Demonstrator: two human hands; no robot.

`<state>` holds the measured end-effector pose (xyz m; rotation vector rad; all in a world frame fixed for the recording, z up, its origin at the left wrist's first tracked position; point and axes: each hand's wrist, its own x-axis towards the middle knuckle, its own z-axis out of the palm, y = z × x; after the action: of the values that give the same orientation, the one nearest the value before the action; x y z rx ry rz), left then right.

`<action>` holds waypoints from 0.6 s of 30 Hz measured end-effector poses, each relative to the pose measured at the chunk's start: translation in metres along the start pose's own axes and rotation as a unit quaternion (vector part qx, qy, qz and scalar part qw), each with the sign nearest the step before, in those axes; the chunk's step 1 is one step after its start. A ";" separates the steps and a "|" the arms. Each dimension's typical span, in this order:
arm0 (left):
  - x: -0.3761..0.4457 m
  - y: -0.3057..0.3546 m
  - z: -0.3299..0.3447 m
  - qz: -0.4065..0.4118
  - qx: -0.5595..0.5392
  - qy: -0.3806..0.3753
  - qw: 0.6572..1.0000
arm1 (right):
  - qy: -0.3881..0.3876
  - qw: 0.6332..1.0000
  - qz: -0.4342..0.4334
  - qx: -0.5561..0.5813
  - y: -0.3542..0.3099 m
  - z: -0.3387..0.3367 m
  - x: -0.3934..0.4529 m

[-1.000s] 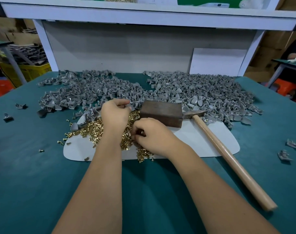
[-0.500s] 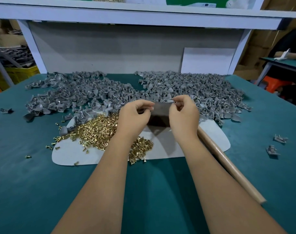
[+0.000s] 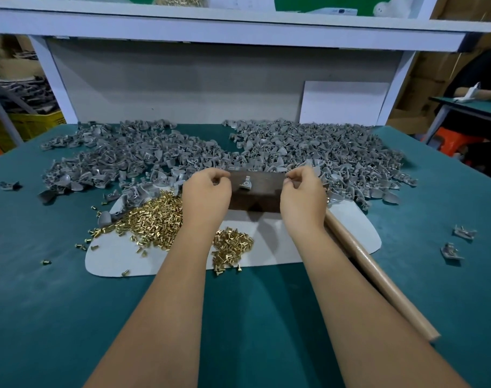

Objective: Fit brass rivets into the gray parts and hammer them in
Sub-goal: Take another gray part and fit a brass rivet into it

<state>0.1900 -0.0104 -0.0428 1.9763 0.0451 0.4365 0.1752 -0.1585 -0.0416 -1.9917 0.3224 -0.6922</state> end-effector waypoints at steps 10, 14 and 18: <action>0.007 0.007 -0.015 -0.066 -0.029 0.021 0.997 | 0.073 0.991 -0.029 -0.108 -0.002 -0.006 -0.005; 0.040 0.015 -0.016 -0.063 -0.052 0.001 0.997 | 0.070 0.984 -0.111 -0.122 -0.008 0.001 -0.008; 0.082 0.020 0.002 0.015 0.016 -0.081 0.996 | 0.062 0.979 -0.160 -0.107 -0.007 0.006 -0.011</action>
<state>0.2639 -0.0023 -0.0022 2.0402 -0.0811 0.2958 0.1694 -0.1456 -0.0412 -2.2373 0.1541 -1.0236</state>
